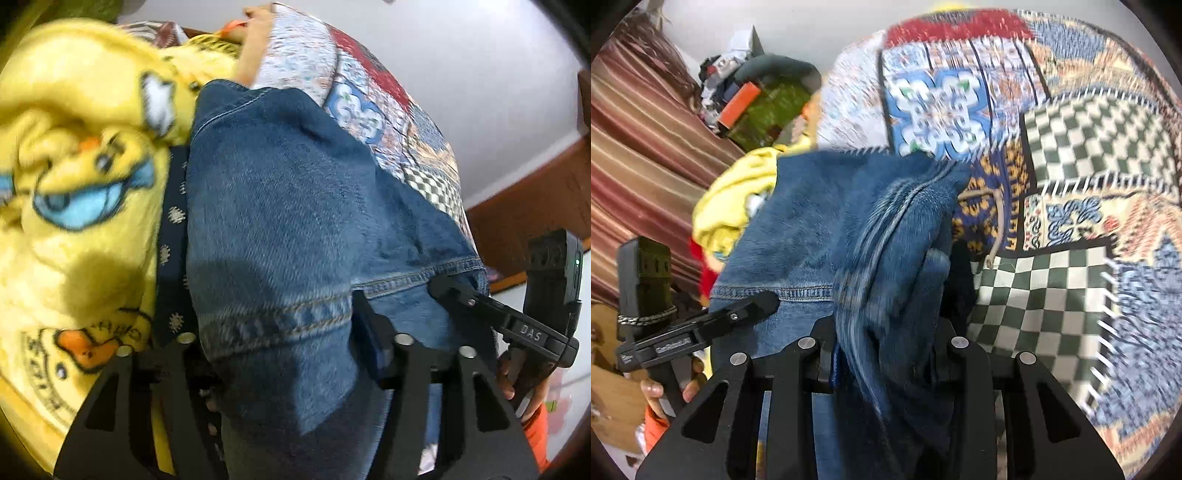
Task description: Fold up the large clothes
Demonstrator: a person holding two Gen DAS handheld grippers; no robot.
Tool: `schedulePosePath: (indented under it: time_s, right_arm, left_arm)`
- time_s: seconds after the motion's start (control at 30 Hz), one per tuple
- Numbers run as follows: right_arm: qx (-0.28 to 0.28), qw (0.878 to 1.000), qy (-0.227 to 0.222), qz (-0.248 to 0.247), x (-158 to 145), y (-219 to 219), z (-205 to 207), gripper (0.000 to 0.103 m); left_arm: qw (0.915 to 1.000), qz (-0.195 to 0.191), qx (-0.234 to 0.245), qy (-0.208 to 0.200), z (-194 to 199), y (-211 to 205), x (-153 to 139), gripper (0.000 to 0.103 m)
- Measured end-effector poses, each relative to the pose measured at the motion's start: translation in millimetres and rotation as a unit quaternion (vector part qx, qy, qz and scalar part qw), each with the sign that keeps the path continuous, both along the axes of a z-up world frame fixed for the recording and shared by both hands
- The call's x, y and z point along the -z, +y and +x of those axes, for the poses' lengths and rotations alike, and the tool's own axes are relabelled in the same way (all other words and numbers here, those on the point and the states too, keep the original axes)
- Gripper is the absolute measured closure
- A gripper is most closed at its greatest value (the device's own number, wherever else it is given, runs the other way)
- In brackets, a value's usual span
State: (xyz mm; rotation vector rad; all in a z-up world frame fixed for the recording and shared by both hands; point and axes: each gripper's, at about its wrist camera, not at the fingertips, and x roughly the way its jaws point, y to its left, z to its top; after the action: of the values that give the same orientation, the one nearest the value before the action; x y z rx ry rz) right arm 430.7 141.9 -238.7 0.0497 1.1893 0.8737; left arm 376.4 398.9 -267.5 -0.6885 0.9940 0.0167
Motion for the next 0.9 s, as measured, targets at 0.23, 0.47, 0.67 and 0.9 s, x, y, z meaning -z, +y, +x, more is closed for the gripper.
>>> schedulePosePath:
  time_s: [0.23,0.47,0.67,0.9]
  right_arm:
    - [-0.019,0.997,-0.060,-0.035,-8,-10,-21,0.059]
    - [-0.006,0.992,-0.107,-0.067,-18,-26,-49,0.032]
    - [0.004,0.991,-0.108,-0.079,-25,-58,-75,0.026]
    - [-0.005,0.987,-0.135,-0.088,-52,-88,-116,0.026]
  left_arm:
    - [0.9986,0.051,-0.004,0.013,-15,-14,-14,0.028]
    - [0.9887,0.149,-0.007,0.014,-50,-45,-26,0.017]
    - [0.9848,0.170,-0.025,0.025,-91,-58,-32,0.010]
    - [0.9790,0.202,-0.021,0.021,-140,-85,-68,0.011]
